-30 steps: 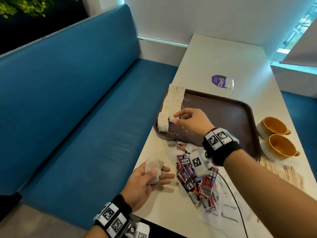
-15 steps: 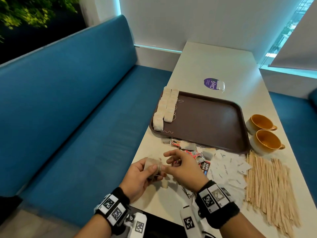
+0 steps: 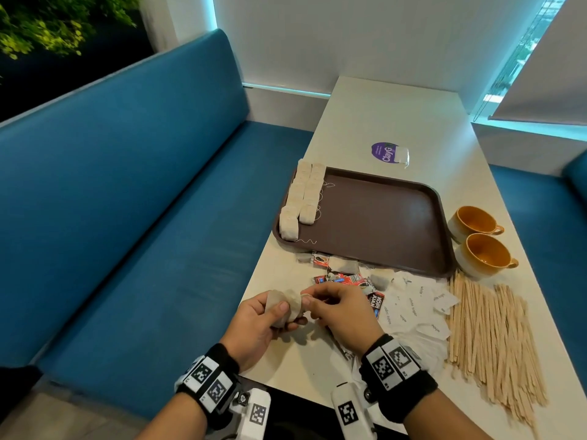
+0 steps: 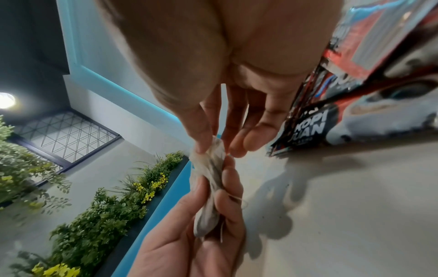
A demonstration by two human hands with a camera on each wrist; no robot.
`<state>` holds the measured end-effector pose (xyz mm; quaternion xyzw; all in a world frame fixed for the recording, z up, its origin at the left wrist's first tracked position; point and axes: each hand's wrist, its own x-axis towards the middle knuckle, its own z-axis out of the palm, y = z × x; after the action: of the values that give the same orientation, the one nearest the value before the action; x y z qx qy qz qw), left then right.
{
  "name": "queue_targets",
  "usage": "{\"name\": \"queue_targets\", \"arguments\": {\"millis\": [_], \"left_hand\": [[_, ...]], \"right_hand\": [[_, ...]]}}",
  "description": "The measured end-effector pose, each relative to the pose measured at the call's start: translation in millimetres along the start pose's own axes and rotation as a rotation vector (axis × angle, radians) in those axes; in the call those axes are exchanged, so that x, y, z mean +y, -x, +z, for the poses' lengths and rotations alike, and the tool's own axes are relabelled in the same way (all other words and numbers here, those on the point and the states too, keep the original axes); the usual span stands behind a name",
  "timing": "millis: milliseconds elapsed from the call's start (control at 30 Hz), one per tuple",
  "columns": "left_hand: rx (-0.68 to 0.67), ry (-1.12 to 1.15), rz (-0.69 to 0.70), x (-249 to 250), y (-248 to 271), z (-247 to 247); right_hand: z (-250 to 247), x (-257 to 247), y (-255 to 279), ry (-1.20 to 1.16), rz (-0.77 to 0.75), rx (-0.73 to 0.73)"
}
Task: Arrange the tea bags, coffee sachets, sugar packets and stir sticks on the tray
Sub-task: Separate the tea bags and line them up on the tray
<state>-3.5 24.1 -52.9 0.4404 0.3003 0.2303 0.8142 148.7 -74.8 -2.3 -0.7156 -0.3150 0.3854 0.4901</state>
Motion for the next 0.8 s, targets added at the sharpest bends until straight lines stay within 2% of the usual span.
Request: {"name": "queue_targets", "arguments": {"millis": [167,533,633,733,800], "left_hand": [[0.028,0.059,-0.038,0,-2,-1],[0.0,0.054,-0.002,0,-3,-3],[-0.005,0.06,-0.007,-1,-4,-5],[-0.005,0.079,-0.016,-1,-5,-5],[-0.008,0.083,-0.02,0,-5,-4]], "right_hand": [[-3,-7,-3,-0.05,0.023,0.03],[-26,-28,-16,-0.196,0.049,0.072],[-31,-33,-19,-0.066,0.032,0.06],[-39,-34,-27,0.286,-0.024,0.074],[-43,-39,-33,0.405,-0.06,0.066]]}}
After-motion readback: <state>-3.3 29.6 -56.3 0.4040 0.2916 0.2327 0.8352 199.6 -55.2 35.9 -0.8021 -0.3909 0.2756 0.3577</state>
